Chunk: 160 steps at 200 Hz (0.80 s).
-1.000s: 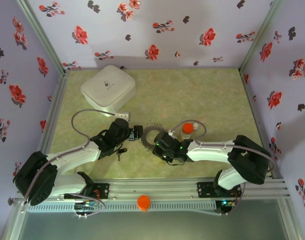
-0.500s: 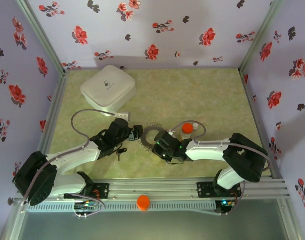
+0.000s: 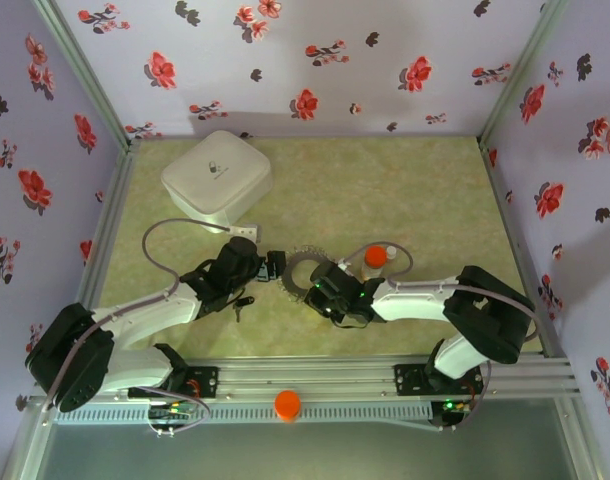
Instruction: Put the keys on the keyring
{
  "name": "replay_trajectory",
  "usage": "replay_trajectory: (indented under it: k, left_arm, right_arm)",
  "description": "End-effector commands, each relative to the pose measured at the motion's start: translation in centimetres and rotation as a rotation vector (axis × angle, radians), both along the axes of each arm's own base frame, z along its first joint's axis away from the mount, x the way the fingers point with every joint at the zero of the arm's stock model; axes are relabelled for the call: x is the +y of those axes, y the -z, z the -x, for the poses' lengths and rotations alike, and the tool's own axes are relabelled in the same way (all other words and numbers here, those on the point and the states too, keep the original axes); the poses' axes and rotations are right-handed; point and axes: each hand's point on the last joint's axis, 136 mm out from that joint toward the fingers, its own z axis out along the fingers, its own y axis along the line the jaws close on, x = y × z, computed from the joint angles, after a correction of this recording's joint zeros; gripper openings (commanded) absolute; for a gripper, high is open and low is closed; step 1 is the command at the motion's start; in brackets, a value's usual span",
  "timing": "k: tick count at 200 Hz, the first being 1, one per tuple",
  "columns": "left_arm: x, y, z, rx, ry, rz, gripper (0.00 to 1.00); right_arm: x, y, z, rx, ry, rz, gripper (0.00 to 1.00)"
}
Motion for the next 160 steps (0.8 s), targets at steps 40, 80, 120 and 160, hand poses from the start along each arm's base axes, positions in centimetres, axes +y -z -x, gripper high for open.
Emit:
replay_trajectory:
  k: [40,80,120,160]
  left_arm:
    - [0.8,-0.7,-0.3,-0.020,-0.041,-0.008,0.84]
    - [1.0,-0.7,-0.3,-0.023,-0.041,-0.013,0.84]
    - [1.0,-0.9,-0.2,-0.027,-0.038,-0.014,0.84]
    - [1.3,-1.2,-0.2,-0.048,-0.030,-0.028,0.84]
  right_arm:
    - [-0.4,0.6,-0.5,0.001,0.037,0.007,0.12]
    - [-0.1,0.7,-0.8,-0.003,0.040,-0.003,0.12]
    - [-0.6,0.7,-0.7,-0.005,0.038,0.006,0.00]
    - [-1.6,-2.1,-0.8,-0.104,-0.091,0.109,0.00]
